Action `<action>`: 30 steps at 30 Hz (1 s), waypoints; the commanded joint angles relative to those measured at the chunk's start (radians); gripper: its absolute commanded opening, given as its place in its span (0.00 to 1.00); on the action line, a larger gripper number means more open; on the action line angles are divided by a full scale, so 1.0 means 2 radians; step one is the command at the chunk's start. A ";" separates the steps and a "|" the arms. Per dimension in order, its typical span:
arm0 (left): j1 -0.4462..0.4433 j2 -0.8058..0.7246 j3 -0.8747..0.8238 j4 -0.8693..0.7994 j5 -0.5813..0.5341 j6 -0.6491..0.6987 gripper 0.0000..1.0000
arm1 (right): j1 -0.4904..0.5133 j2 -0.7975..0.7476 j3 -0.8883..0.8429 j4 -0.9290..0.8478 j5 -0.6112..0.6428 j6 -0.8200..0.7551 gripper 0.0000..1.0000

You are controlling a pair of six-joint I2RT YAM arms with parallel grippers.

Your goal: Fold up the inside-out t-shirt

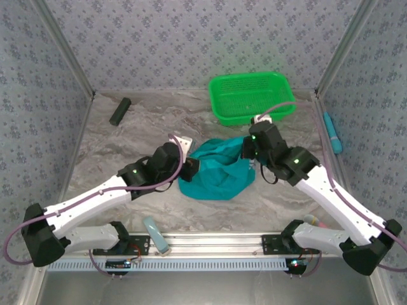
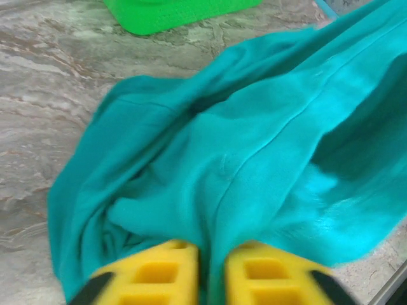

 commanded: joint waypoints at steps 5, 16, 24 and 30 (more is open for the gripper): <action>0.051 -0.010 0.035 -0.031 0.057 0.005 0.42 | -0.023 -0.006 0.062 0.025 -0.017 -0.023 0.00; 0.051 0.080 0.064 0.063 0.262 0.036 0.91 | -0.039 0.027 0.077 0.021 -0.069 -0.022 0.00; -0.022 0.135 0.070 0.078 0.187 0.032 0.96 | -0.043 0.031 0.079 0.012 -0.075 -0.010 0.00; -0.045 0.161 0.067 0.085 0.106 -0.001 0.91 | -0.040 0.032 0.078 0.005 -0.075 0.015 0.00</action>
